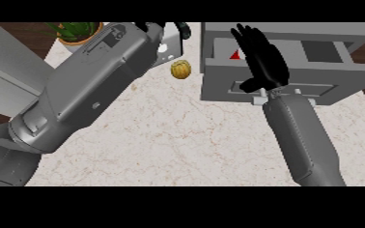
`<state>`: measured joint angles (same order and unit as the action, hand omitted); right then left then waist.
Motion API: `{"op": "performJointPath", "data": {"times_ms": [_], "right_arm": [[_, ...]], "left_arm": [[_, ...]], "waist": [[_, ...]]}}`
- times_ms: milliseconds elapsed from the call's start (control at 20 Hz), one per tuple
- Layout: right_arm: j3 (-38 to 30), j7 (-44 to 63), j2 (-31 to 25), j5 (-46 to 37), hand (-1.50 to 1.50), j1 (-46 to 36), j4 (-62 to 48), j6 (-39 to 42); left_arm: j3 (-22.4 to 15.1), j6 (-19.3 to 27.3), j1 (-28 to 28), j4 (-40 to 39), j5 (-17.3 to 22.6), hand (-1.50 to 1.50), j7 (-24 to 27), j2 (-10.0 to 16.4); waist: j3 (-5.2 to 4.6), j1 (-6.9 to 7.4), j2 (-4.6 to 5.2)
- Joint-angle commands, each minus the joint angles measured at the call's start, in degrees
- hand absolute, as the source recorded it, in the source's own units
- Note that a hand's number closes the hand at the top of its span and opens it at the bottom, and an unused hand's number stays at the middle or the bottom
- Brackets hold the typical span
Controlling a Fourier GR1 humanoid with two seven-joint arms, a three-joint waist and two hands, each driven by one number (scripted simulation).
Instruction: Pick up the can, place it into the drawer and close the drawer
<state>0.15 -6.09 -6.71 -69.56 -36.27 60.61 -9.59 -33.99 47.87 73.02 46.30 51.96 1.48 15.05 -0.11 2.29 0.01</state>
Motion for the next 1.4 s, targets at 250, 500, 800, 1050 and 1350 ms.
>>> {"op": "performJointPath", "data": {"times_ms": [250, 500, 800, 1050, 1350], "right_arm": [[-4.5, -2.9, -1.0, -3.4, -1.5, -6.9, -21.2, -17.0], [-6.5, -2.5, -0.9, -4.2, -1.5, -11.8, -29.4, -22.0], [-9.1, -2.2, -2.2, -4.6, -1.5, -18.3, -37.2, -26.5], [-11.3, -2.8, -5.0, -4.2, -1.5, -24.4, -41.7, -28.5], [-11.8, -0.9, -6.3, -5.3, -1.5, -28.7, -45.8, -29.6]], "left_arm": [[0.7, -0.8, -3.4, 6.4, -2.0, -1.5, -4.7, 5.3], [1.1, 0.3, -5.0, 10.8, -3.3, -1.5, -4.9, 6.6], [1.4, 0.1, -8.2, 15.5, -4.2, -1.5, -6.1, 8.9], [2.0, 0.1, -7.7, 15.2, -4.9, -1.5, -7.6, 9.9], [0.7, 0.5, -10.5, 19.6, -6.5, -1.5, -7.8, 10.6]], "waist": [[0.21, 0.39, 0.73], [0.22, 1.11, 0.83], [0.22, 2.01, 1.05], [0.26, 2.53, 1.77], [0.24, 3.83, 1.8]]}}
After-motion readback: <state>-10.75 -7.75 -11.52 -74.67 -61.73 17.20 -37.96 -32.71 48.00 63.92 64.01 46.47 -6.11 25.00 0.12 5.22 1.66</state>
